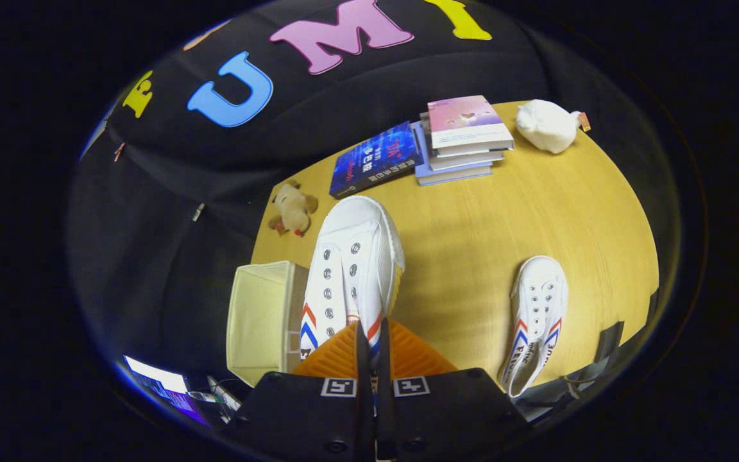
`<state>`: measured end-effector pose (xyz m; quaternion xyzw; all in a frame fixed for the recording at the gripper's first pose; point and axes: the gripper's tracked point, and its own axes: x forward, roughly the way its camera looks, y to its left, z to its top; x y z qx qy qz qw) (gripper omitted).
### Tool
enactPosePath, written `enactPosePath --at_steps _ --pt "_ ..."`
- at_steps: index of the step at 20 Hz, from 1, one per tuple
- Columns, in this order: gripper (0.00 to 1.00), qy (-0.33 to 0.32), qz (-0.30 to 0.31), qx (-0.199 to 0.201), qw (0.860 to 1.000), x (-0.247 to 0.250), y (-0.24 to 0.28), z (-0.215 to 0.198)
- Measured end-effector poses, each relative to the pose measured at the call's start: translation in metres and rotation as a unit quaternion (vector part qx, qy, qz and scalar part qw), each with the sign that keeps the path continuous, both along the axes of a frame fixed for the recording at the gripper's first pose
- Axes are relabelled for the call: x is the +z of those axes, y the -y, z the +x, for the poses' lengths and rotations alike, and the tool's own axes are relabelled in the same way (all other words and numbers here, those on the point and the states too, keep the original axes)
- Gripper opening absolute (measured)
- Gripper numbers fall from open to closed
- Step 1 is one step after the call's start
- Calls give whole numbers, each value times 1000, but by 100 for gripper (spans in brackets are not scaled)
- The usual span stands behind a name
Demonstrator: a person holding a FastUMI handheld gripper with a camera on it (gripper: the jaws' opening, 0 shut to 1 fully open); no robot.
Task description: Open the storage box then place both shoes into the box .Put the left shoe in first, then the right shoe, with the right side of both shoes facing outward in a uniform manner.
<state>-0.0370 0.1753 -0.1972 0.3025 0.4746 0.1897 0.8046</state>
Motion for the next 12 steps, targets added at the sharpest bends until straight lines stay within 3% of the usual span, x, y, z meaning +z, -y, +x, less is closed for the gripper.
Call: enactPosePath --at_steps 7,12 --pt "6 -16 50 47 998 61 -107 -19" --pt "6 -55 44 82 994 50 -180 -39"
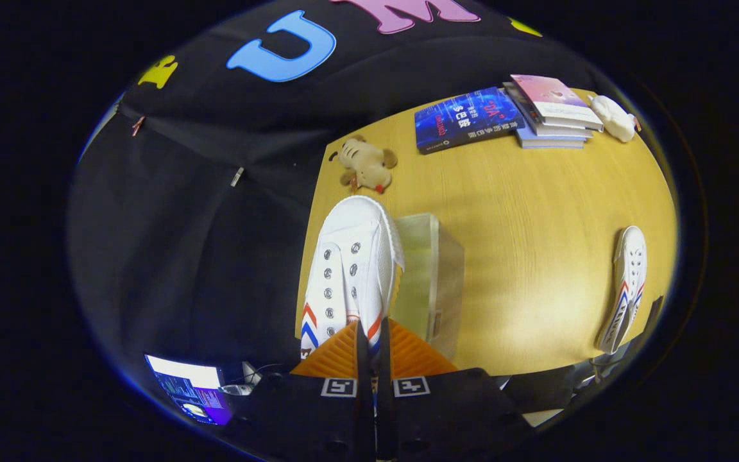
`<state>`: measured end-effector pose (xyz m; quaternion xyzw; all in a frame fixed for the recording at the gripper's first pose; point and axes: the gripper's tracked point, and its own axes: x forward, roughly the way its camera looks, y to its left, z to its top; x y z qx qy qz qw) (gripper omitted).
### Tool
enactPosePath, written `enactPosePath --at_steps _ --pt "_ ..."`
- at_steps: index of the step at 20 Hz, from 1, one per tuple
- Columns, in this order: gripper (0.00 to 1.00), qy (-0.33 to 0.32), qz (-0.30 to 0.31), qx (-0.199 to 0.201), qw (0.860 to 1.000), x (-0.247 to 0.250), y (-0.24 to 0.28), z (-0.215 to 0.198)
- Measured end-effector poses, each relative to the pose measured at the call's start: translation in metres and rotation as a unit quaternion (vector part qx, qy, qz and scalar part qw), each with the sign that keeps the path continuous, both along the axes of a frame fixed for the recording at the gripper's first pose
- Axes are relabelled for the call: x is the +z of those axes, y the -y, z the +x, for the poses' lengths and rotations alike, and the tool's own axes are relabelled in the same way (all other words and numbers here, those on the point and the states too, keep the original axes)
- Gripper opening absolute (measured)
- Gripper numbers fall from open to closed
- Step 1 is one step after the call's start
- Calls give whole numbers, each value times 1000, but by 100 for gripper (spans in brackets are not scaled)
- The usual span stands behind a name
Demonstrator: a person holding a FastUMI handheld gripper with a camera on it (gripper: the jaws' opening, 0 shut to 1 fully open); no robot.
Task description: Open the storage box then place both shoes into the box .Put the left shoe in first, then the right shoe, with the right side of both shoes facing outward in a uniform manner.
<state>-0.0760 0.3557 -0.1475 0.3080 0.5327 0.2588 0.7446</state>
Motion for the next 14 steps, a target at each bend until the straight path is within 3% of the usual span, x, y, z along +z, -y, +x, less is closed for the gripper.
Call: enactPosePath --at_steps 10,14 --pt "6 -80 -23 -30 996 -58 -75 -1" --pt "6 -78 -23 -16 997 -67 -89 2"
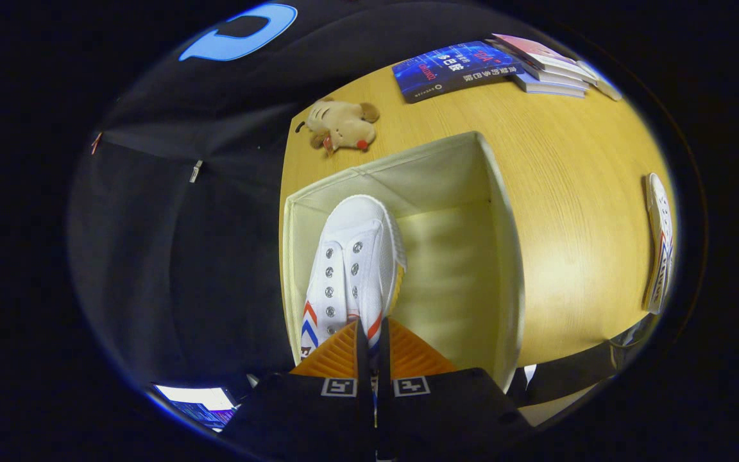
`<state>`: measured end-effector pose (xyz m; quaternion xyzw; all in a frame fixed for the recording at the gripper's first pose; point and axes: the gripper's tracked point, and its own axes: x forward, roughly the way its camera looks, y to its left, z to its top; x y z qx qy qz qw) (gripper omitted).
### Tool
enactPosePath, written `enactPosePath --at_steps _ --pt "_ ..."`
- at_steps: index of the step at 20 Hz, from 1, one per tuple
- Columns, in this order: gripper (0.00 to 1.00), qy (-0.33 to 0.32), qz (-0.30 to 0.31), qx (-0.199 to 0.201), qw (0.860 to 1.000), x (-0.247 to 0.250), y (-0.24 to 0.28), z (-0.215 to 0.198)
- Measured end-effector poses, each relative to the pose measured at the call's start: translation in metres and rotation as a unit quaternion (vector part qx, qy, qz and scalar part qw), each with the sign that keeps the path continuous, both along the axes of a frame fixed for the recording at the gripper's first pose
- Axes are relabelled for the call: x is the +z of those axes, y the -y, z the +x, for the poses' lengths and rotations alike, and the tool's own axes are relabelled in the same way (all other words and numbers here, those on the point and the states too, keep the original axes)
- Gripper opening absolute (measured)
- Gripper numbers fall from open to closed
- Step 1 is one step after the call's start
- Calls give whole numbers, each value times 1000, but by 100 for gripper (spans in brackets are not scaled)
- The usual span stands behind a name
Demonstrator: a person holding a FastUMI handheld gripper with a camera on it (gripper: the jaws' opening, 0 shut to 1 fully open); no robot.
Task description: Open the storage box then place both shoes into the box .Put the left shoe in first, then the right shoe, with the right side of both shoes facing outward in a uniform manner.
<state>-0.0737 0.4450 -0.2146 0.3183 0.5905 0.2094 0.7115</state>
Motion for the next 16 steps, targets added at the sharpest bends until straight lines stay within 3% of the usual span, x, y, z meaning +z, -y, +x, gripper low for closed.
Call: enactPosePath --at_steps 1,6,11,16 --pt "6 2 17 12 1000 1 -6 -3" --pt "95 5 58 41 997 12 -11 -9" --pt "97 40 85 33 995 42 27 -2" --pt "97 113 65 10 991 65 118 13"
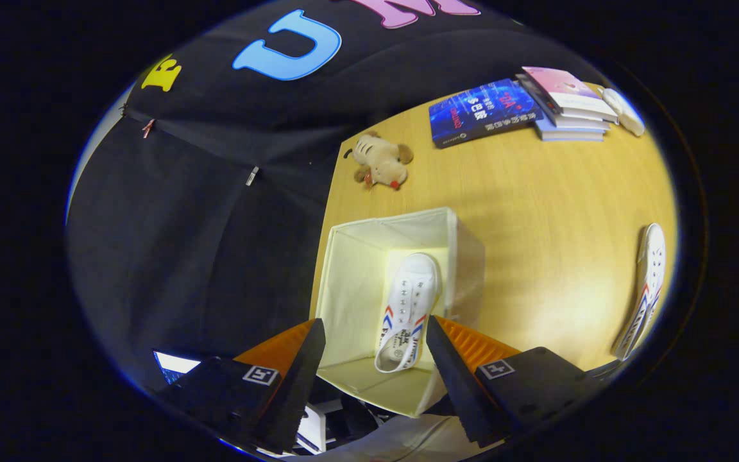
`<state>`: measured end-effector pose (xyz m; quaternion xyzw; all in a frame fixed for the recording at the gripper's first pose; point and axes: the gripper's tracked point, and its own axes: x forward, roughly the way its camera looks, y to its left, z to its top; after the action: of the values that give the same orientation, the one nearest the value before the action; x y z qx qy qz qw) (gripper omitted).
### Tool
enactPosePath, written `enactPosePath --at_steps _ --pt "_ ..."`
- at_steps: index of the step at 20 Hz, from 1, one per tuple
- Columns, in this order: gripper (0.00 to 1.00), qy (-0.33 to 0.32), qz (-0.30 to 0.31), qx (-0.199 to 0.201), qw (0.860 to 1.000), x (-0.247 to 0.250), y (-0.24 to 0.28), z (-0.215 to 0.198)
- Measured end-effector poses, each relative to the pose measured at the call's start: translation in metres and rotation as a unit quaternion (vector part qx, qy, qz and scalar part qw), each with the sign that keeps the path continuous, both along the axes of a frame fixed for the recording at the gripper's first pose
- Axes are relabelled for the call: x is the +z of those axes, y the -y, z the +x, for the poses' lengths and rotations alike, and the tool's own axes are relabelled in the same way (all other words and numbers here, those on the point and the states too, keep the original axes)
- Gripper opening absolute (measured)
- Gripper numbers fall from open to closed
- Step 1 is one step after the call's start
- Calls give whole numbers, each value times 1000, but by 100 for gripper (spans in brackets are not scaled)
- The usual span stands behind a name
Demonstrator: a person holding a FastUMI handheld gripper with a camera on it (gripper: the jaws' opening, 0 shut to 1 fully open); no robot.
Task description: Open the storage box then place both shoes into the box .Put the left shoe in first, then the right shoe, with the right side of both shoes facing outward in a uniform manner.
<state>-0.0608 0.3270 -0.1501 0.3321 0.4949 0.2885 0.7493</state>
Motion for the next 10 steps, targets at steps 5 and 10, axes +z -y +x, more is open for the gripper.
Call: enactPosePath --at_steps 5,10 --pt "97 24 -57 -88 994 -17 118 19" --pt "97 -18 -119 -160 980 -82 231 17"
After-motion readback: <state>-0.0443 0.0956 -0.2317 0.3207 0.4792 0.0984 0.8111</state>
